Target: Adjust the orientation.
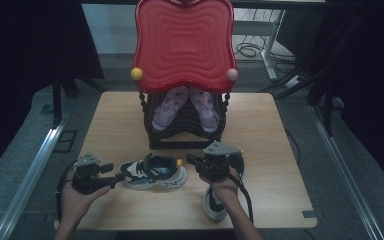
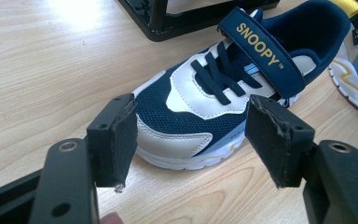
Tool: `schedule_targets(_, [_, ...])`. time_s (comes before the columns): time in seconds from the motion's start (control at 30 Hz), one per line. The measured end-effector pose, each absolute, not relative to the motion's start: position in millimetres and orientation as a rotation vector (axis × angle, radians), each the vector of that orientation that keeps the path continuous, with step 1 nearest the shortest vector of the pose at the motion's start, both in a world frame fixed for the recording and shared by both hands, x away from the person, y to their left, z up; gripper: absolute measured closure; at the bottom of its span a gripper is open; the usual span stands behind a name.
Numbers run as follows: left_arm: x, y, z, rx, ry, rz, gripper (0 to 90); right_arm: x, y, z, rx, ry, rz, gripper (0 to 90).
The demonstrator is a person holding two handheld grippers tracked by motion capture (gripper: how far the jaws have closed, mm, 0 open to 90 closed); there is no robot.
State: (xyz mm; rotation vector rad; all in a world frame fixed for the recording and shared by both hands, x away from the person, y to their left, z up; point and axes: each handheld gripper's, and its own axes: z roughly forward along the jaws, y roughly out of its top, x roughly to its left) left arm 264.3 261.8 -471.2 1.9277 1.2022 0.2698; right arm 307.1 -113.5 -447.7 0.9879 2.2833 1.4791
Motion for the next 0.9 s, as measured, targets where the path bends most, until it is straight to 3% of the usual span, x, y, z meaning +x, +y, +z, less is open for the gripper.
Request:
schedule_targets(0.43, [263,268,-469,1.914,1.202,0.267,34.8,339,-76,-455,0.999,2.398,1.365,89.9])
schedule_targets(0.9, [263,268,-469,1.920,1.199,0.261,34.8,335,-68,-462,0.978,2.447,1.274,89.9])
